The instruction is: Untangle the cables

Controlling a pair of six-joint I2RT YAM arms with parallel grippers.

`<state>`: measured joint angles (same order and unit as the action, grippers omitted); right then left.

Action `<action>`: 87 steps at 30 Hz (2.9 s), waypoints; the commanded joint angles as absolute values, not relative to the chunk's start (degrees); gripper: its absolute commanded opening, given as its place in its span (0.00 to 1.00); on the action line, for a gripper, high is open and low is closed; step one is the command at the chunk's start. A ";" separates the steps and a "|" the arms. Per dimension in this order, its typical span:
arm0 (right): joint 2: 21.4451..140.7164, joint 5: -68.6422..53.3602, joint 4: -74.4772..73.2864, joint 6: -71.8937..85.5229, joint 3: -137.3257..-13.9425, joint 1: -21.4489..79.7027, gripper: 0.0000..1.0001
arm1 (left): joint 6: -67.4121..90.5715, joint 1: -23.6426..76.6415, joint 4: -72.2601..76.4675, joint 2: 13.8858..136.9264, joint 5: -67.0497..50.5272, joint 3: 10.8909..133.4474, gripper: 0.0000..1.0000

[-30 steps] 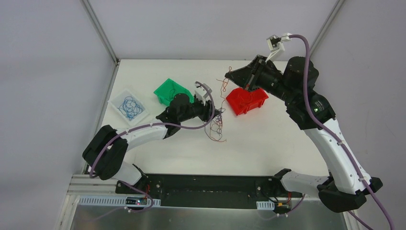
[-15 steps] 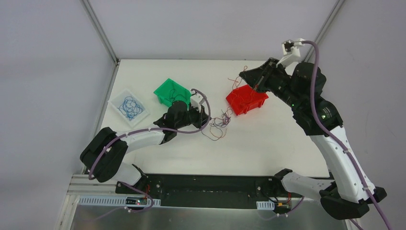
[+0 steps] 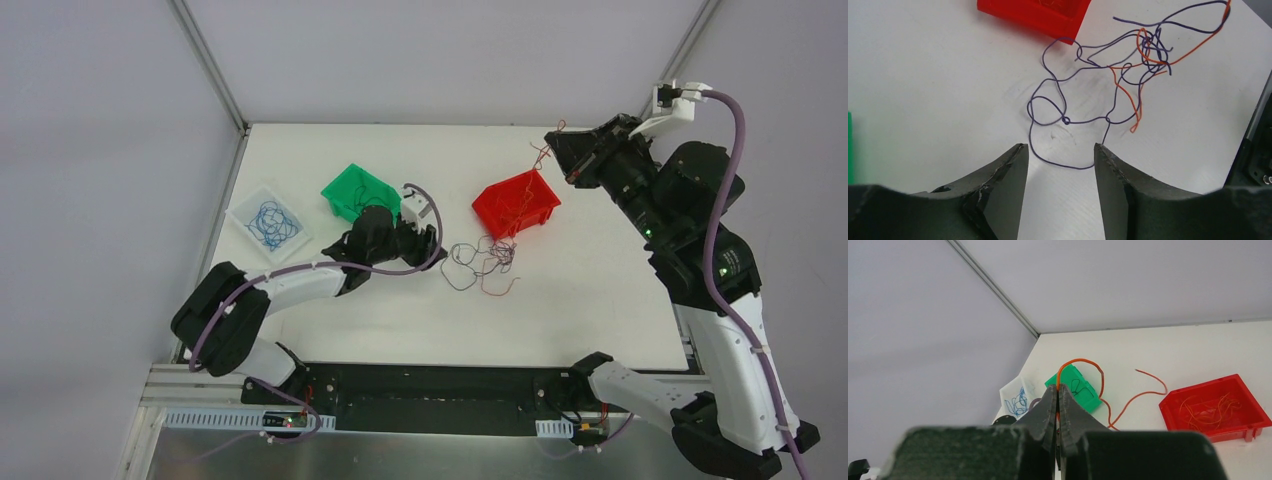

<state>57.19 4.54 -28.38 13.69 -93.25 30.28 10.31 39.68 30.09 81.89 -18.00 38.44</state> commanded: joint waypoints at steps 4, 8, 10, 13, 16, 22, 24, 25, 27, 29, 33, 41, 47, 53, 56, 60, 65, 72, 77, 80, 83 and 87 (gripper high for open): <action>58.81 0.93 -27.11 13.74 -97.80 30.19 0.00 | 9.84 40.15 30.30 91.38 -24.49 50.21 0.53; 59.31 0.83 -27.07 13.73 -99.30 30.21 0.00 | 10.47 41.84 31.26 96.97 -26.99 54.44 0.55; 59.53 0.88 -26.92 13.63 -99.85 30.23 0.00 | 10.54 42.53 31.24 98.94 -27.07 55.73 0.56; 59.91 0.74 -26.80 13.61 -100.84 30.23 0.00 | 11.44 43.25 29.00 102.56 -25.50 58.58 0.63; 60.03 0.85 -26.76 13.56 -101.70 30.23 0.00 | 13.97 43.28 24.21 105.03 -22.35 61.06 0.64; 59.94 1.57 -26.44 12.88 -103.94 30.23 0.00 | 19.66 43.36 20.69 108.42 -24.13 62.67 0.68; 60.10 1.79 -26.35 12.75 -105.23 30.18 0.00 | 21.52 43.42 17.14 108.60 -22.52 62.92 0.68; 60.25 1.95 -26.30 12.69 -105.81 30.23 0.00 | 22.37 43.42 15.55 108.37 -21.71 62.50 0.67; 60.28 2.41 -26.08 12.46 -106.82 30.18 0.00 | 23.94 43.42 13.38 107.49 -20.31 60.95 0.64; 60.09 3.32 -25.96 11.97 -107.41 30.22 0.00 | 24.79 43.41 11.13 105.78 -18.58 58.82 0.57; 59.14 6.95 -25.75 10.47 -106.81 30.18 0.00 | 23.22 43.42 6.59 100.31 -13.36 54.16 0.13; 54.57 19.32 -25.15 9.42 -95.21 30.18 0.00 | 24.46 42.05 -6.53 84.07 3.09 49.41 0.00; 50.59 36.33 -25.60 9.21 -82.84 30.05 0.00 | 31.97 35.89 -9.09 63.93 17.00 40.27 0.00; 50.30 27.85 -33.96 14.81 -70.16 29.87 0.00 | 25.71 34.63 -9.05 53.19 13.03 39.25 0.00; 47.88 21.04 -36.18 21.36 -58.74 29.85 0.09 | 23.98 34.69 -9.26 54.22 8.98 41.18 0.00; 45.95 13.79 -35.25 23.56 -50.46 29.88 0.68 | 23.35 34.64 -9.22 54.39 9.69 41.74 0.00; 53.26 3.47 -32.38 26.57 -48.35 31.11 0.76 | 21.59 34.63 -9.18 54.73 8.67 42.68 0.00; 66.29 9.23 -25.54 30.49 -50.35 39.19 0.92 | 21.91 34.65 -9.23 53.74 8.77 40.89 0.00; 76.24 11.05 -24.40 31.81 -55.73 41.46 0.99 | 21.85 34.66 -9.18 52.68 9.38 39.20 0.00; 80.07 13.20 -21.47 39.33 -56.74 41.92 0.93 | 22.23 34.66 -9.23 51.50 10.65 38.10 0.00; 82.09 13.49 -14.60 48.59 -53.97 42.01 0.80 | 22.81 34.69 -9.23 50.36 11.06 36.86 0.00; 85.06 13.45 -5.87 56.45 -50.75 42.40 0.70 | 22.65 34.63 -9.22 49.38 10.84 35.56 0.00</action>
